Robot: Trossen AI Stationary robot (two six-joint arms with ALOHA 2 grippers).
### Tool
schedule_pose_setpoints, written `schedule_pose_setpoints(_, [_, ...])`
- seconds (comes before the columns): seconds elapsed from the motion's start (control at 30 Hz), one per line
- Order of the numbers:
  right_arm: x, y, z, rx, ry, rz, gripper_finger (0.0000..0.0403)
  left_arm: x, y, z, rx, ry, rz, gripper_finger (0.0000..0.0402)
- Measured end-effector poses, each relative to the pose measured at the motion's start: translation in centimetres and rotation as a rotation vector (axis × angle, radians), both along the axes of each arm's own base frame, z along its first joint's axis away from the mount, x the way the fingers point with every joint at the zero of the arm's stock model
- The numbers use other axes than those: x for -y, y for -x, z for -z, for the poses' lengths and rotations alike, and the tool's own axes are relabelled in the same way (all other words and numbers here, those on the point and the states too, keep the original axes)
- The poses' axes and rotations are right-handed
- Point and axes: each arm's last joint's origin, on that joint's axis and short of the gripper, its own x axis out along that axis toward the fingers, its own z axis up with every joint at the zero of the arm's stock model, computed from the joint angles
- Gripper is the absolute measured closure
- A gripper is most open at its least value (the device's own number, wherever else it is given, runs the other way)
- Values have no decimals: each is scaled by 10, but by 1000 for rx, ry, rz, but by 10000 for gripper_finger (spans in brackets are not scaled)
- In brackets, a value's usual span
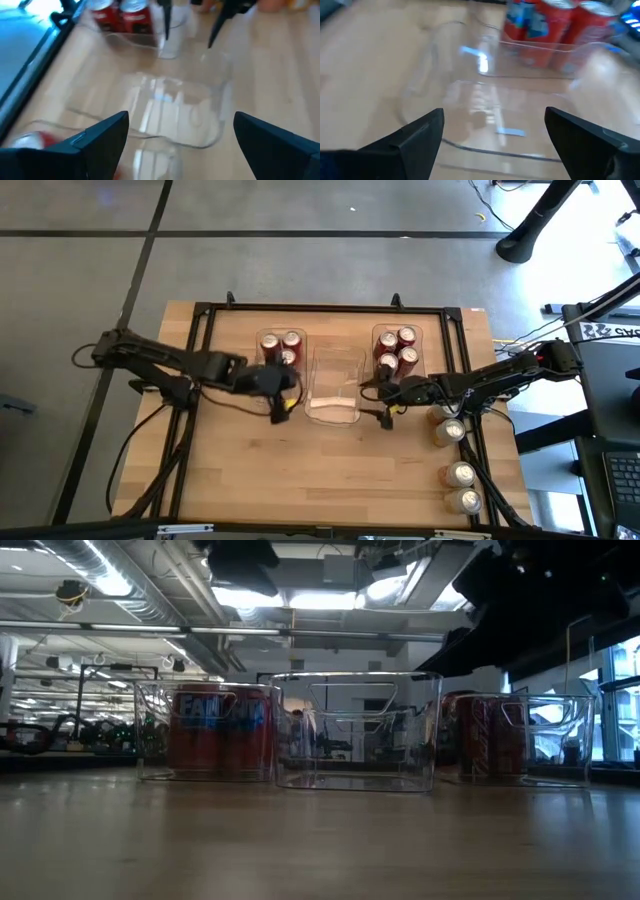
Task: Sort soda cans
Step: Put the orange white soda can into the center transparent bin
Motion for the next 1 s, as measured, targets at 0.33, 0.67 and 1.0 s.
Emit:
schedule_pose_setpoints(0.33, [-6,-3,-10,-82,-157,-39,56,33,10,72,199,125,60,54])
schedule_pose_setpoints(0.67, [-30,2,-93,-374,-155,126,56,55,31,106,312,159,34,54])
schedule_pose_setpoints(1.0, [-25,34,-163,-508,-383,452,56,63,57,142,329,143,-128,54])
